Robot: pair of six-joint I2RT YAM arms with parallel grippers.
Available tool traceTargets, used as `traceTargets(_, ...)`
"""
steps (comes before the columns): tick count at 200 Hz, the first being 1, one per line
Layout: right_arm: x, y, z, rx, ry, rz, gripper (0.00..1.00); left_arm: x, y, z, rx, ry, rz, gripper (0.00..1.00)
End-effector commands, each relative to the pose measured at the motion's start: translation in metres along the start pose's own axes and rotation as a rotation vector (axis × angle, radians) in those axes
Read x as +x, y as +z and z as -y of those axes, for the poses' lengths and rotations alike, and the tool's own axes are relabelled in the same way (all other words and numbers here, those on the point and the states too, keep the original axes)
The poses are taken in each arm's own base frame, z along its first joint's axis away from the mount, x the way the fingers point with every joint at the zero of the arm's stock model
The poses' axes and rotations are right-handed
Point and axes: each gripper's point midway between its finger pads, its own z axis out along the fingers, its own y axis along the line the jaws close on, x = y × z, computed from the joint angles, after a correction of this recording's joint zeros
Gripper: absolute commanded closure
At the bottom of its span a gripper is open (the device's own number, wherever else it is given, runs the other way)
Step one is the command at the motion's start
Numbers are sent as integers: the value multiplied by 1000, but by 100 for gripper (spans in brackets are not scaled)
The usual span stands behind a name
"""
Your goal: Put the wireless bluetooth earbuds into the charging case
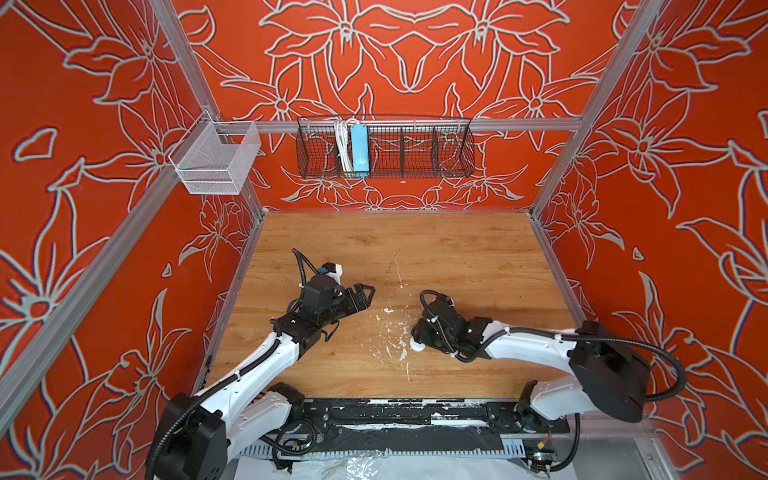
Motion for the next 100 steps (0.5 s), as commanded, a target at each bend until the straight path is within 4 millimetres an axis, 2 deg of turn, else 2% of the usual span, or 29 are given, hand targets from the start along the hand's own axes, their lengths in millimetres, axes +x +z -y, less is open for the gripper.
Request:
traceTargets(1, 5, -2, -13, -89, 11, 19, 36, 3, -14, 15, 29, -9, -4, 10)
traceTargets(53, 31, -12, -21, -128, -16, 42, 35, 17, -37, 25, 42, 25, -19, 10)
traceTargets(100, 45, -21, -38, -189, -79, 66, 35, 34, -42, 27, 44, 37, -61, 10)
